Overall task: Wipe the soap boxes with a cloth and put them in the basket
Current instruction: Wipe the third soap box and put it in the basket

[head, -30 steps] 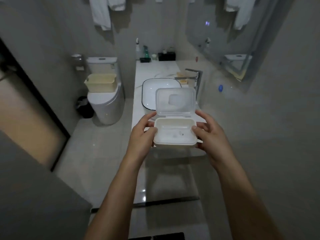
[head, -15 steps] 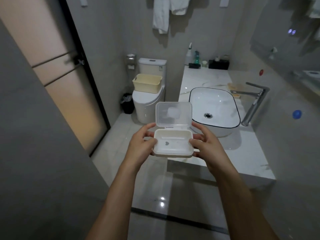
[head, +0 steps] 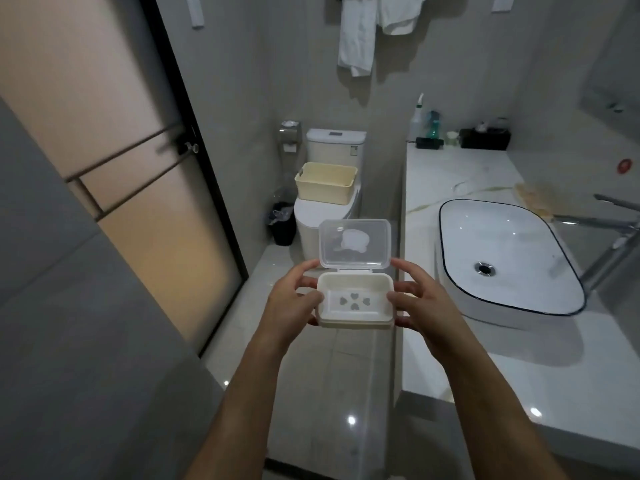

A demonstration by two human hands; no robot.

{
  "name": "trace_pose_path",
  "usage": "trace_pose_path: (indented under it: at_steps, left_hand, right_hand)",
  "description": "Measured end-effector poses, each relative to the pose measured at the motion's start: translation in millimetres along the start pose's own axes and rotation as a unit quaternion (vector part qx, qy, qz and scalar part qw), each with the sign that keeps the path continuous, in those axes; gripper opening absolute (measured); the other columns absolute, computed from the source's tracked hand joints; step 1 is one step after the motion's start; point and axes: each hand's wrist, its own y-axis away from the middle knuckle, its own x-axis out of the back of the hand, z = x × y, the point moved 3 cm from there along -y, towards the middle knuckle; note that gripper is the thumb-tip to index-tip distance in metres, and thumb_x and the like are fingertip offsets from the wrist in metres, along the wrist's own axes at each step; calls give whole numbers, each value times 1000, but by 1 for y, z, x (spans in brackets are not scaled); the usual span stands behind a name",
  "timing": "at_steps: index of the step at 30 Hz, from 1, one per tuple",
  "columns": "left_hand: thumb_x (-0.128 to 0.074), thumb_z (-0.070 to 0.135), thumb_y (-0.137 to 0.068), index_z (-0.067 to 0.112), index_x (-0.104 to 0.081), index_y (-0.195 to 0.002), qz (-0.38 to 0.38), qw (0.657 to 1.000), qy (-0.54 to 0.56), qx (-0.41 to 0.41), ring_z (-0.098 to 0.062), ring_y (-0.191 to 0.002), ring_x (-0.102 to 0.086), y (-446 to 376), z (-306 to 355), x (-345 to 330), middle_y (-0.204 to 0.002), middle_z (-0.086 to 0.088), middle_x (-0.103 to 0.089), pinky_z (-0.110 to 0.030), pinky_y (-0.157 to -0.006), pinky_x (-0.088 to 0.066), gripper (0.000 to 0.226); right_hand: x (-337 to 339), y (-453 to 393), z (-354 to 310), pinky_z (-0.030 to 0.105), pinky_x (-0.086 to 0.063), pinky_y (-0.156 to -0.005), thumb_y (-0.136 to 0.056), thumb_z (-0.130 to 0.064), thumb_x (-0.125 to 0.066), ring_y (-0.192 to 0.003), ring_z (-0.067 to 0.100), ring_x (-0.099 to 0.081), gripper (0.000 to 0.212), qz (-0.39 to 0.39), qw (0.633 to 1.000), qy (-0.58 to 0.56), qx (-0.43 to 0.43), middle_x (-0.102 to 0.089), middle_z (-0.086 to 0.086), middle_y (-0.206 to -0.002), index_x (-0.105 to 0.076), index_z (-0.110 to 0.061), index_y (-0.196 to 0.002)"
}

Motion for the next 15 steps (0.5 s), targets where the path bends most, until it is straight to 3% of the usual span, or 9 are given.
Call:
trace_pose_path:
  at_steps: [9,15]
  left_hand:
    - [-55,-1,-81,42,-62,-118,62,998,-18,14,-19,-84,-70,-119,-1,50,-102,-3,-67,-38,-61,-61,57]
    - [-54,-4,-80,41,-64,-115,131,991,-7,5,-12,-79,-68,-231,9,83,-100,-5,-64,-34,-58,-59,58]
  right_hand:
    - [-53,-145,-16,30,-61,-66,-92,2,-60,-100,22,-71,59,-66,998,-9,-14,-68,6,-116,-51,-37,-135]
    - [-92,-287,-37,39,-62,-70,-92,7,-57,-100,28,-70,59,-105,994,-16,-10,-66,12,-115,-53,-32,-136]
